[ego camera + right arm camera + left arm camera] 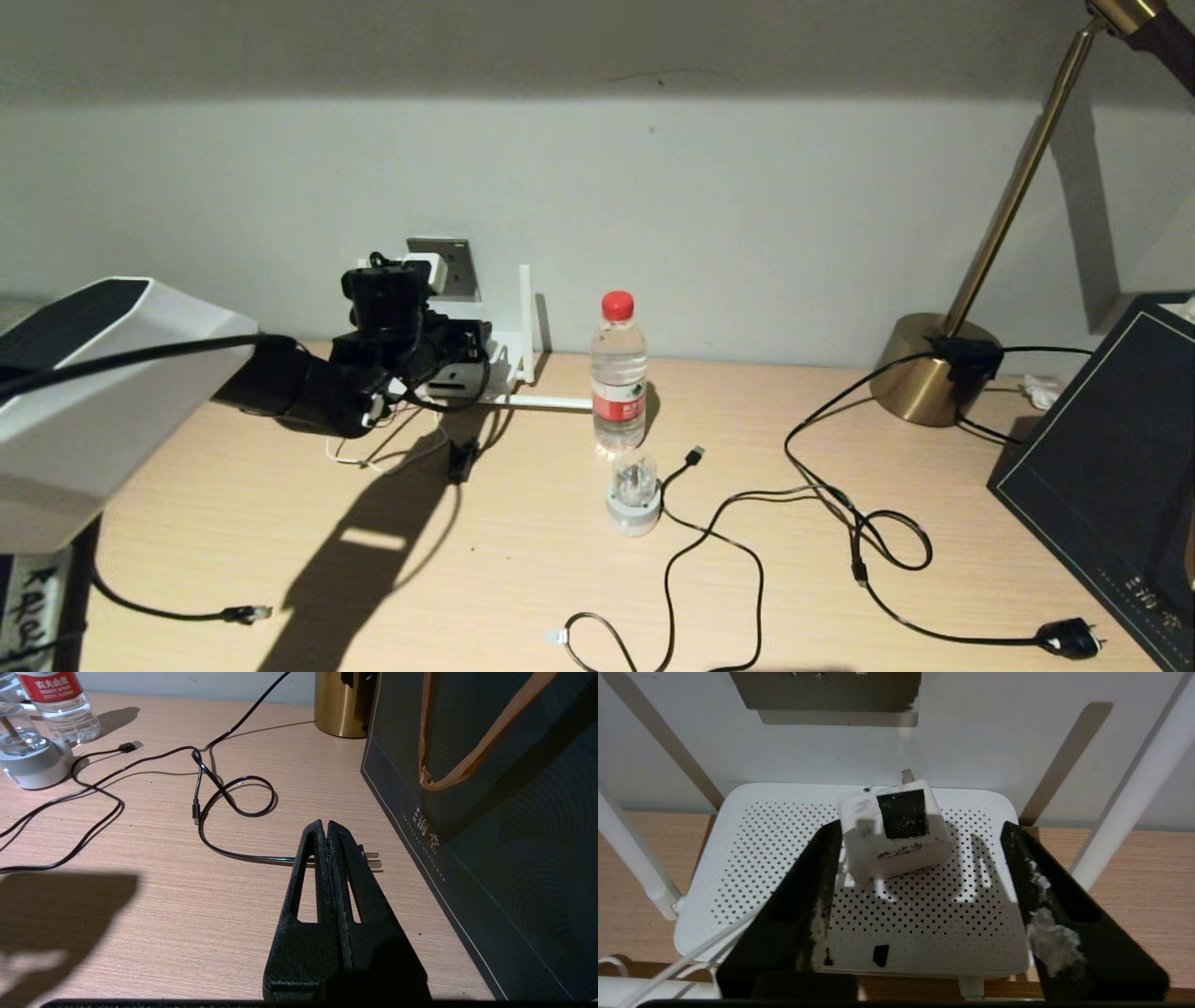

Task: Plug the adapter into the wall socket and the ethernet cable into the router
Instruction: Pick up plug

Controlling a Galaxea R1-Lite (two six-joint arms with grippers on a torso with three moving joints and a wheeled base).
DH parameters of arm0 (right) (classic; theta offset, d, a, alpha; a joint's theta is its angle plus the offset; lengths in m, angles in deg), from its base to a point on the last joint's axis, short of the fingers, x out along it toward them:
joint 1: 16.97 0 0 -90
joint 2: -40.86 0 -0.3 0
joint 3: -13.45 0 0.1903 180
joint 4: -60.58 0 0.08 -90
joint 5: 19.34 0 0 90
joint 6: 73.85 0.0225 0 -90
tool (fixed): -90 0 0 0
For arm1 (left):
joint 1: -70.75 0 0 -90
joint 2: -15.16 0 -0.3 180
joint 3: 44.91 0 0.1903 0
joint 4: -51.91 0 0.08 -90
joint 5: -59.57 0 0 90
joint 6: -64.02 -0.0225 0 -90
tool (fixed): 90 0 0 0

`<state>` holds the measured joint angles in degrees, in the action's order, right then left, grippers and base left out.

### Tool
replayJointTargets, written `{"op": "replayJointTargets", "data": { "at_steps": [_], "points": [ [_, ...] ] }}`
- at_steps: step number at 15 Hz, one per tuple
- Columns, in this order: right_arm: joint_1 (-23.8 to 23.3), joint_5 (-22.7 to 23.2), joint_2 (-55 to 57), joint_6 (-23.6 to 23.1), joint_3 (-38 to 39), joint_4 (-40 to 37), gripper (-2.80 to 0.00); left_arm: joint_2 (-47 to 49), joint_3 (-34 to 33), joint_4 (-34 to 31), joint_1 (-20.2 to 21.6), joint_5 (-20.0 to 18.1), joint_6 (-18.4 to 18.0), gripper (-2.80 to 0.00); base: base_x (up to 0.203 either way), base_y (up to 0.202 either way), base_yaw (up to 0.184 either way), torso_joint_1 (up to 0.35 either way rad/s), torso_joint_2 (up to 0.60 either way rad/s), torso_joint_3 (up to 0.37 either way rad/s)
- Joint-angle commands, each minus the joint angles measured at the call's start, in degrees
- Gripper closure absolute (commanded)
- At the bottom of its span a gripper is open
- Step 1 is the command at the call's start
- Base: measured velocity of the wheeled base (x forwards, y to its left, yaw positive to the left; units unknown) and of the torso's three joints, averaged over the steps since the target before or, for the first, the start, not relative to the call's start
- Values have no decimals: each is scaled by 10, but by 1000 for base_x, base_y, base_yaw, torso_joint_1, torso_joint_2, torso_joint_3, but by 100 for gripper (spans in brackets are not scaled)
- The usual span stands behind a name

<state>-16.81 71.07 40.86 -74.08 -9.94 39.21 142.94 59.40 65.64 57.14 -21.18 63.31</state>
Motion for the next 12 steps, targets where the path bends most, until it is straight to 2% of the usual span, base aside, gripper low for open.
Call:
{"op": "replayJointTargets", "data": {
  "at_steps": [1, 12],
  "points": [
    [0, 0, 0, 0, 6, 0, 0, 15, 5, 3, -4, 5, 1, -280, 0, 0, 0, 0, 0, 0],
    [0, 0, 0, 0, 6, 0, 0, 42, 46, 3, -4, 25, 9, -280, 0, 0, 0, 0, 0, 0]
  ]
}}
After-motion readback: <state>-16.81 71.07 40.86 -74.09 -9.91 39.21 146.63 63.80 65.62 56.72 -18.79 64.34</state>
